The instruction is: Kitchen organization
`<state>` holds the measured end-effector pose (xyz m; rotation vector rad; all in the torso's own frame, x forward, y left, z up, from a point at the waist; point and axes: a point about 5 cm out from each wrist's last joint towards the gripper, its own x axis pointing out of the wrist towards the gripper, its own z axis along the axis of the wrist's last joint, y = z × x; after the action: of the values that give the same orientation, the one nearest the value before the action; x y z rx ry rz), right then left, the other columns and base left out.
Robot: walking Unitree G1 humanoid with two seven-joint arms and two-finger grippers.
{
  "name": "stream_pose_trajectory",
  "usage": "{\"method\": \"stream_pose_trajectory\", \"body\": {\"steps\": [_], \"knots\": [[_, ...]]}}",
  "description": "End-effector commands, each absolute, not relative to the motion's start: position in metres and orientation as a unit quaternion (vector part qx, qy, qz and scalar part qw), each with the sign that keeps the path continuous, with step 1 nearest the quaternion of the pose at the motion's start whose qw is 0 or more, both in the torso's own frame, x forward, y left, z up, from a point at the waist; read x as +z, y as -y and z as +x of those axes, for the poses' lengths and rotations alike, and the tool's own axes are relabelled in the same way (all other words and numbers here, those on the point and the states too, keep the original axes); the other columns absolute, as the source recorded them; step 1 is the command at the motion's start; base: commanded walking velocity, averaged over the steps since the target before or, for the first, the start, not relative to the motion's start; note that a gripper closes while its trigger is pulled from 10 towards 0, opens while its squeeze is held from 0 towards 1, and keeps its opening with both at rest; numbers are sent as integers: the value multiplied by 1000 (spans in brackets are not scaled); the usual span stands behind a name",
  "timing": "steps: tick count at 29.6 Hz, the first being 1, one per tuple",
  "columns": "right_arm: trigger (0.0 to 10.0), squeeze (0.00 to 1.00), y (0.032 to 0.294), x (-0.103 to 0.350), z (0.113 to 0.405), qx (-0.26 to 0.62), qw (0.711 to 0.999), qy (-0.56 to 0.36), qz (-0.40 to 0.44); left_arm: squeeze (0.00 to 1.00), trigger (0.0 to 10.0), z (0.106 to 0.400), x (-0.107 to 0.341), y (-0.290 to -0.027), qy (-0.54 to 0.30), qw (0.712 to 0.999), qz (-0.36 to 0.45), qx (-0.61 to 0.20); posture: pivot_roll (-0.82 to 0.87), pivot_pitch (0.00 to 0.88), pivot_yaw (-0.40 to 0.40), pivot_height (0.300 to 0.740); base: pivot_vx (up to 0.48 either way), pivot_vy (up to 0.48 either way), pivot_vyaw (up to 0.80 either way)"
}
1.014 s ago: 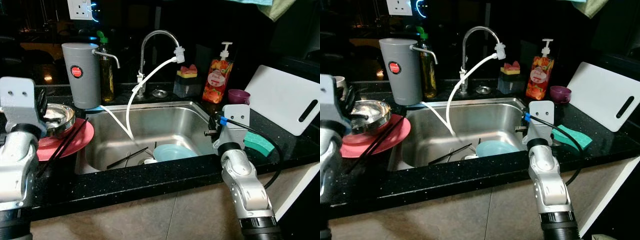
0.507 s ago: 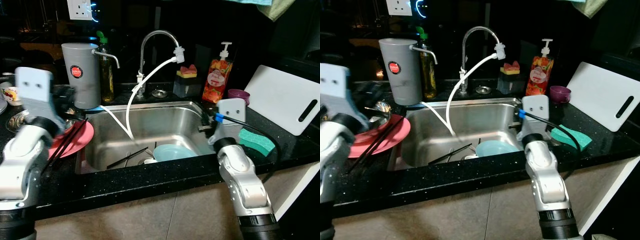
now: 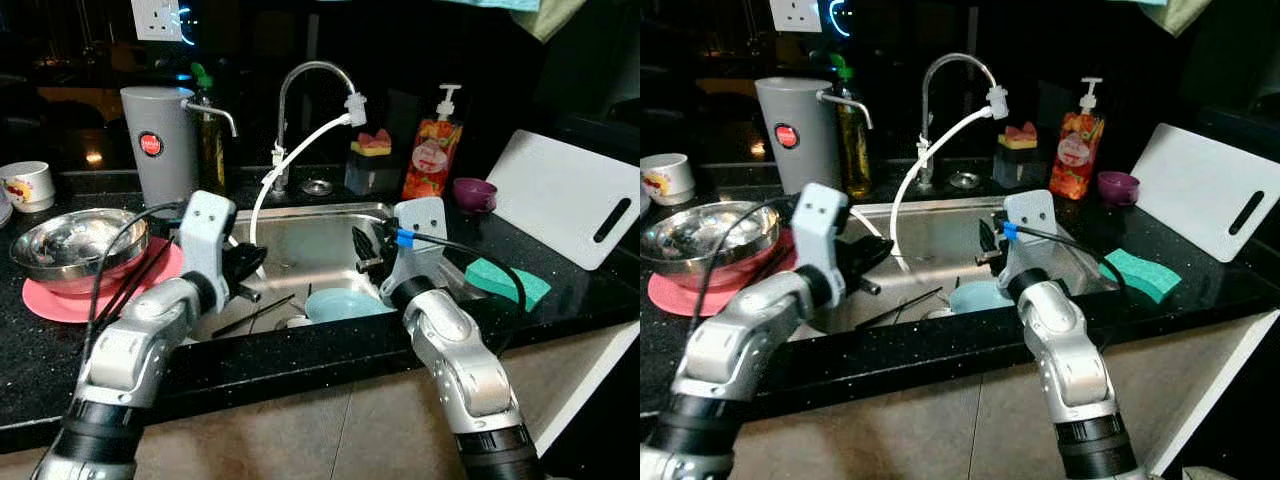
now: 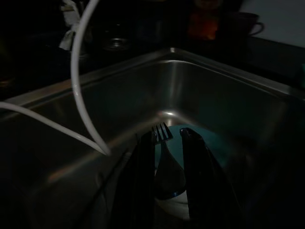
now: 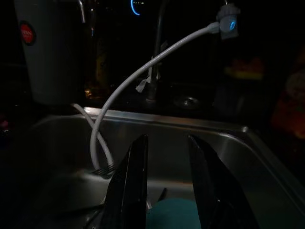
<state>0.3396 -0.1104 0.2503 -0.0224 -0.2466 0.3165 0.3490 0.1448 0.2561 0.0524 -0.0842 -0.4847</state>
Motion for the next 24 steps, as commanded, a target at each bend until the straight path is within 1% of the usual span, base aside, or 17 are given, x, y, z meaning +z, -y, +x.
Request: {"method": "stream_pose_trajectory", "body": {"steps": [1, 3, 5, 7, 9, 11, 13, 14, 15, 16, 21, 24], "knots": [[10000, 0, 108, 248, 336, 198, 975, 99, 20, 0, 10000, 353, 259, -142, 43, 969, 28, -241, 97, 19, -50, 740, 0, 0, 0], [10000, 0, 103, 247, 329, 248, 964, 92, 26, 0, 10000, 354, 262, -144, 42, 970, 25, -239, 96, 22, -49, 740, 0, 0, 0], [10000, 0, 101, 247, 327, 266, 959, 92, 25, 0, 10000, 354, 262, -145, 41, 970, 20, -239, 95, 21, -48, 740, 0, 0, 0], [10000, 0, 98, 245, 325, 273, 958, 93, -3, 0, 10000, 351, 267, -146, 55, 968, 0, -246, 97, 24, -48, 740, 0, 0, 0], [10000, 0, 96, 244, 326, 263, 959, 98, -43, 0, 10000, 347, 274, -146, 68, 961, -35, -266, 97, 24, -48, 740, 0, 0, 0], [10000, 0, 88, 241, 327, 259, 955, 112, -95, 0, 10000, 340, 279, -146, 71, 953, -60, -288, 109, 26, -51, 740, 0, 0, 0], [10000, 0, 84, 240, 327, 262, 952, 115, -106, 0, 10000, 337, 280, -147, 70, 950, -63, -298, 116, 26, -48, 740, 0, 0, 0], [10000, 0, 84, 240, 327, 262, 952, 115, -106, 0, 10000, 337, 280, -147, 70, 950, -63, -298, 116, 26, -48, 740, 0, 0, 0], [10000, 0, 77, 242, 326, 275, 947, 124, -110, 0, 10000, 328, 282, -152, 68, 938, -51, -337, 135, 26, -40, 740, 0, 0, 0], [10000, 0, 77, 242, 326, 275, 947, 124, -110, 0, 10000, 328, 282, -152, 68, 938, -51, -337, 135, 26, -40, 740, 0, 0, 0], [10000, 0, 66, 244, 326, 288, 940, 141, -118, 0, 10000, 311, 289, -173, 38, 912, -3, -408, 164, 28, -14, 740, 0, 0, 0], [10000, 0, 62, 243, 326, 283, 937, 151, -135, 0, 10000, 307, 293, -179, 25, 905, 15, -425, 176, 28, 9, 740, 0, 0, 0]]}}
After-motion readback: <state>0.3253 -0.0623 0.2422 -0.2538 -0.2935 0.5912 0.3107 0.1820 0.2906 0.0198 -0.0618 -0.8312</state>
